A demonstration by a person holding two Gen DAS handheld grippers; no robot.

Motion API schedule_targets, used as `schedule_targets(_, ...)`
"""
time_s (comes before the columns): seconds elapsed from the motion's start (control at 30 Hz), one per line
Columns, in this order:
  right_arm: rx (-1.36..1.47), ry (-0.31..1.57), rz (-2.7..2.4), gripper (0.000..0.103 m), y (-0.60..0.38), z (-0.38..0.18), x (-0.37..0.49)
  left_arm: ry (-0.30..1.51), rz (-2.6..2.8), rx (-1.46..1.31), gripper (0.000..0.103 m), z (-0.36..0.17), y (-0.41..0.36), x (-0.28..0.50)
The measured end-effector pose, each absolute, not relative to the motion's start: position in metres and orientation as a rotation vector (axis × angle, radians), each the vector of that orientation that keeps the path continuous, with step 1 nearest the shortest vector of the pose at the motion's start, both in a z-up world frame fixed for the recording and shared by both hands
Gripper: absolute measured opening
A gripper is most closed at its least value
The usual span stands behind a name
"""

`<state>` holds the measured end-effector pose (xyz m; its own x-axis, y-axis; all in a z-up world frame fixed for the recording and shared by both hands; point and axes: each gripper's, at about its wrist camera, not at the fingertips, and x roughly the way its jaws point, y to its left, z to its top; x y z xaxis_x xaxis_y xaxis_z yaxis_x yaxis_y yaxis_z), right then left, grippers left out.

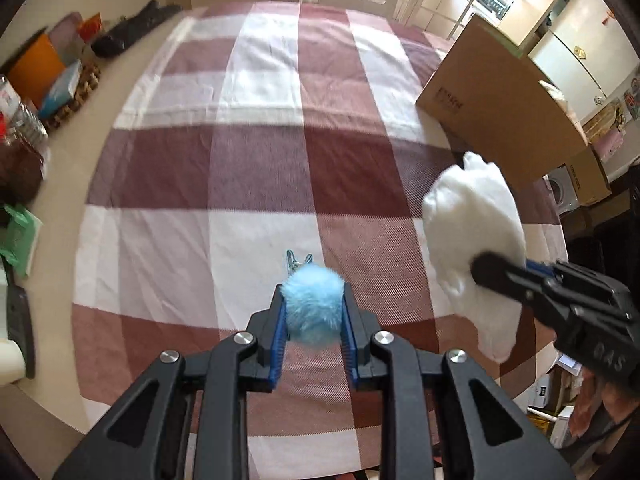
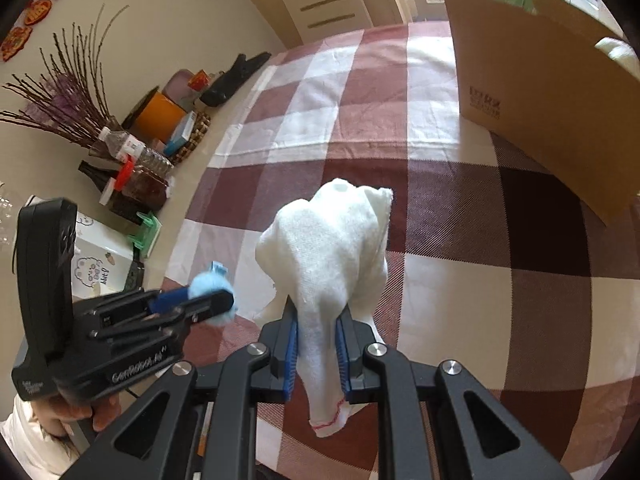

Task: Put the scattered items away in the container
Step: 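Lift the pompom and white cloth with both tools and carry toward the cardboard box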

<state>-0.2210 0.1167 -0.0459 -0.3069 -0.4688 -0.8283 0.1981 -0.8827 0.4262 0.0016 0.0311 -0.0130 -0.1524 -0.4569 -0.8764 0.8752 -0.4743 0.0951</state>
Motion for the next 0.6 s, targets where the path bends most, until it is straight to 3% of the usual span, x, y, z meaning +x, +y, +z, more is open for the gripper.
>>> schedule_targets(0.6,1.431,-0.412,-2.424,0.016,0.148,0.011,-0.161,0.284,-1.964,1.178,0.024,0.025,0.077,-0.055)
